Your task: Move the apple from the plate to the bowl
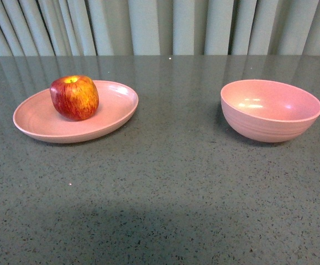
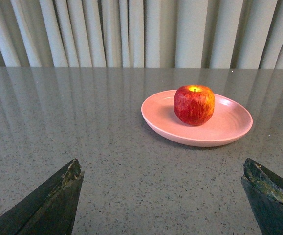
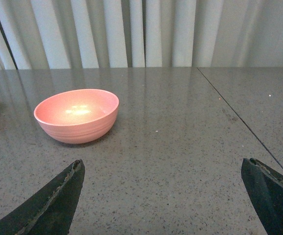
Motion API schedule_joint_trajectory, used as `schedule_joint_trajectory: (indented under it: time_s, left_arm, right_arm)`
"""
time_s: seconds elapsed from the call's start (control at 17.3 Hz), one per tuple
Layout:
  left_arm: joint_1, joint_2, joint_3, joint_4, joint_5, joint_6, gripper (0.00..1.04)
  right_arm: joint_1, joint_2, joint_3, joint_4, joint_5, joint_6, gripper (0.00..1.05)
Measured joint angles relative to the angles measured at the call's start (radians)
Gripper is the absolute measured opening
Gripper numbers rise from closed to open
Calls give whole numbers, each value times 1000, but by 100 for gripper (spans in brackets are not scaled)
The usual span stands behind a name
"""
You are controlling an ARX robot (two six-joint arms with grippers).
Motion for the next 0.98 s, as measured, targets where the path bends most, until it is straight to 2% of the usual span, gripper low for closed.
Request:
schedule_joint_trajectory:
  time_s: [0.81,0.92,0.98]
  left_arm:
    - [0,0,0,0,0,0,98]
    - [0,0,0,0,0,0,98]
    - [0,0,0,0,0,0,98]
  right_arm:
    - [0,0,0,-1,0,0,98]
    - [7,92,60,-171,-16,34,98]
    - [14,136,78,-187,-2,43,98]
